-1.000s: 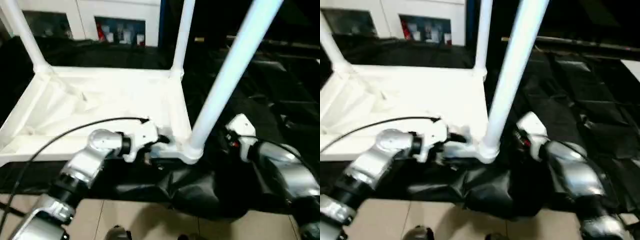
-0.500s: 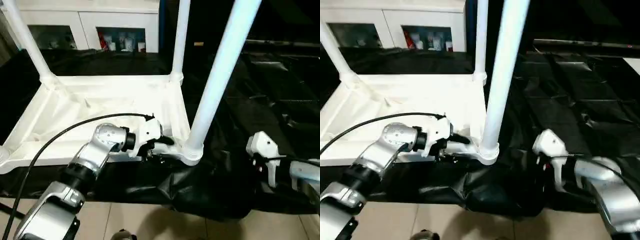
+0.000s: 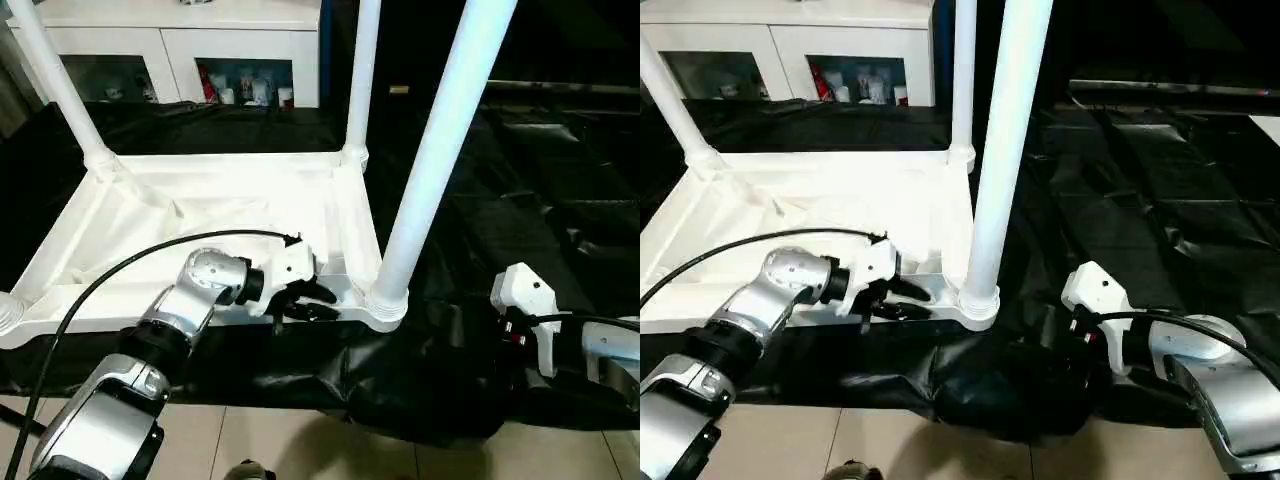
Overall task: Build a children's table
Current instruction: Rotate table base, then rotate leg to tighten
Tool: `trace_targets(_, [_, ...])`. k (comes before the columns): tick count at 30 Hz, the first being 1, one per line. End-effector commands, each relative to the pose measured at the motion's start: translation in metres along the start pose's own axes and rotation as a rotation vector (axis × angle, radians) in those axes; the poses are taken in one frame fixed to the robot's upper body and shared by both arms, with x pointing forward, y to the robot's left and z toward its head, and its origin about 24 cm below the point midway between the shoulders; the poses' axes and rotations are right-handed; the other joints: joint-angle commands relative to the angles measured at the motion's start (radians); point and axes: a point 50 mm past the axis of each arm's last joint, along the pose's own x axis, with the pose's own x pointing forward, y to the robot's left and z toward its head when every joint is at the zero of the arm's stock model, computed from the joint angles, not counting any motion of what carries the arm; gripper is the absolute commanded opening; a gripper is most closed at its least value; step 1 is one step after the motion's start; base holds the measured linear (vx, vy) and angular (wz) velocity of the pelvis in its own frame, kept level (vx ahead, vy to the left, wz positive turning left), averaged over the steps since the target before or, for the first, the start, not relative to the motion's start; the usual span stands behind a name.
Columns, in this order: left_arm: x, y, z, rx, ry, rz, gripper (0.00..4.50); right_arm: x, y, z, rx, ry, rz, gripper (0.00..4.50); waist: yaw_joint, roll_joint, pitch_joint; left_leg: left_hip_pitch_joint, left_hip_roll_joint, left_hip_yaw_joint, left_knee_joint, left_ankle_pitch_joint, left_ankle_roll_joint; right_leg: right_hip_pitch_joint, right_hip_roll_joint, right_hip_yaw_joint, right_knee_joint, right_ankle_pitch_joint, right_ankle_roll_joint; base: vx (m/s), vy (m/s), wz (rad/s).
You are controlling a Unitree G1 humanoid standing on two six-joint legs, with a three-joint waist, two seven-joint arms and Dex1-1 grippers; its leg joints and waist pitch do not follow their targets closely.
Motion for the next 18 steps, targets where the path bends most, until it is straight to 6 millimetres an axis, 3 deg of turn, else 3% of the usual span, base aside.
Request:
trace_targets(1, [-0.0037,0.0039,-0.0007,0.02,0.037,0.004,0.9,-0.0009,-0.0006,0.0068,-0.02,-0.007,0.003,4.5,0.005,-0.01,-0.072,0.015,0.008,0.0,-0.059,-0.256,0.033,0.05,-0.055,0.023,-0.087,-0.224,-0.201,0.0,0.0,0.0])
trace_targets(13, [-0.0076,0.0061,-0.0062,0.012,0.058,0.009,0.03,-0.0002,-0.0026,0.0088,-0.024,-0.006,0.002,4.5,0.002,-0.015,-0.067,0.019,0.008,-0.002,-0.063,-0.301,0.018,0.044,-0.059,0.023,-0.101,-0.375,-0.16,0.0,0.0,0.0])
trace_targets(18, [-0.0082,0.0083,0.0014,-0.045,-0.046,0.029,0.03,0.0048,-0.0049,0.0098,-0.024,-0.03,-0.016,4.5,0.001,-0.023,-0.068,0.016,0.007,-0.002,-0.063,-0.28,0.022,0.044,-0.06,0.023,-0.099,-0.374,-0.156,0.0,0.0,0.0])
